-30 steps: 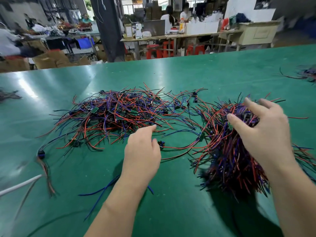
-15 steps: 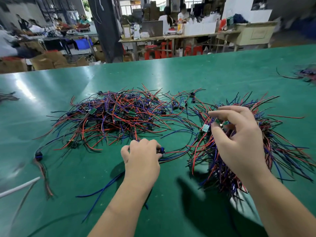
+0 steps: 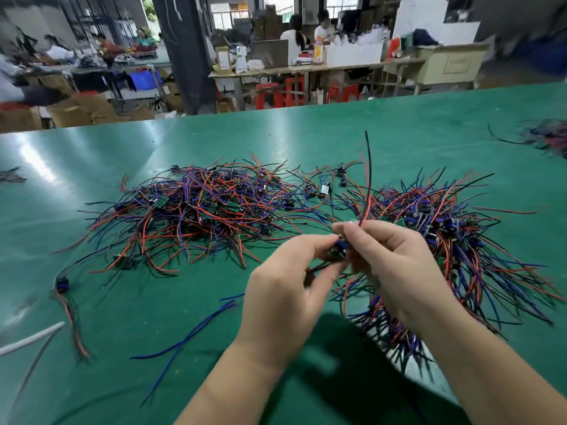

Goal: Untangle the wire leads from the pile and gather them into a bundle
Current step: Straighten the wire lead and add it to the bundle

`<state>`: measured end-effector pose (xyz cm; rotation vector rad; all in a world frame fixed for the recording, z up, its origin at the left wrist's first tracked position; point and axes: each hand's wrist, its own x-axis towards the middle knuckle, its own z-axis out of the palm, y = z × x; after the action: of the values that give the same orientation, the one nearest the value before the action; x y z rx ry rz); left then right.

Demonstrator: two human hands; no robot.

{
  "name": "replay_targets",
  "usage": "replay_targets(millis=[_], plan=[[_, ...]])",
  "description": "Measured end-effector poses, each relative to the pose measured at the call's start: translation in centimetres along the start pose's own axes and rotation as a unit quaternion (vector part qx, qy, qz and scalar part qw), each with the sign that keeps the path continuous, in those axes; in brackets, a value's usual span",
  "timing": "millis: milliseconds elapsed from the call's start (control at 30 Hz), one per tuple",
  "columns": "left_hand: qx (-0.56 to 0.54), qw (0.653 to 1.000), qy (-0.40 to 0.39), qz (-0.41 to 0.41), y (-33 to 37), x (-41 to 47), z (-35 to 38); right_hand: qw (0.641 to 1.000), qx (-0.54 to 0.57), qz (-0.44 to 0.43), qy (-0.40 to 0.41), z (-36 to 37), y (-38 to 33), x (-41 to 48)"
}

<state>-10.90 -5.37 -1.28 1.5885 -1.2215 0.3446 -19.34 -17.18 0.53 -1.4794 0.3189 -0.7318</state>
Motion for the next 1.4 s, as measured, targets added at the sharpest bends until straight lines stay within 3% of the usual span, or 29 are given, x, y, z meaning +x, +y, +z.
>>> replay_targets(millis=[67,133,233,300,400,533,700,800,900,1000,1100,1167,1300,1400], plan=[[-0.021,0.999,-0.012,-0.020,0.3,-0.1,0.3,0.998,0.061,0.025,0.022,-0.3,-0.2,0.3],[-0.088,0.991,-0.025,-0.093,0.7,-0.2,0.4,0.992,0.109,0.053,0.016,-0.5,-0.4,0.4],[-0.261,0.925,-0.038,-0.274,1.5,0.1,0.6,0.989,0.122,0.081,0.000,-0.7,-0.6,0.4],[-0.329,0.879,-0.067,-0.338,1.8,0.5,0.4,0.992,0.097,0.084,0.002,-0.7,-0.5,0.3],[-0.354,0.846,-0.147,-0.371,1.7,0.8,-0.3,0.993,0.085,0.065,0.050,-1.1,-0.8,0.7],[-0.359,0.804,-0.278,-0.384,2.2,0.3,-0.4,0.972,0.153,0.063,0.164,-3.0,-1.6,1.6],[-0.342,0.779,-0.380,-0.363,2.1,0.0,-0.7,0.963,0.180,0.056,0.192,-2.8,-1.4,1.7],[-0.370,0.765,-0.374,-0.371,1.8,0.4,-1.4,0.943,0.243,0.076,0.213,-3.7,-1.7,2.2],[-0.454,0.743,-0.299,-0.390,1.7,1.1,-1.8,0.945,0.246,0.089,0.199,-3.8,-1.3,2.3],[-0.543,0.702,-0.184,-0.422,1.5,1.8,-2.0,0.991,0.081,0.074,0.082,-2.4,-0.2,1.6],[-0.601,0.656,-0.114,-0.442,1.2,2.2,-2.4,0.998,-0.011,-0.010,-0.057,-1.4,-0.2,0.7],[-0.600,0.658,-0.081,-0.448,1.2,2.2,-2.3,0.994,-0.018,-0.058,-0.092,-1.2,-0.6,0.2],[-0.504,0.732,-0.044,-0.455,1.1,1.6,-0.9,0.996,0.025,-0.076,-0.043,-0.9,-0.9,0.1],[-0.460,0.777,-0.032,-0.428,1.4,1.0,0.1,0.996,0.073,-0.040,-0.022,-0.6,-0.9,0.0]])
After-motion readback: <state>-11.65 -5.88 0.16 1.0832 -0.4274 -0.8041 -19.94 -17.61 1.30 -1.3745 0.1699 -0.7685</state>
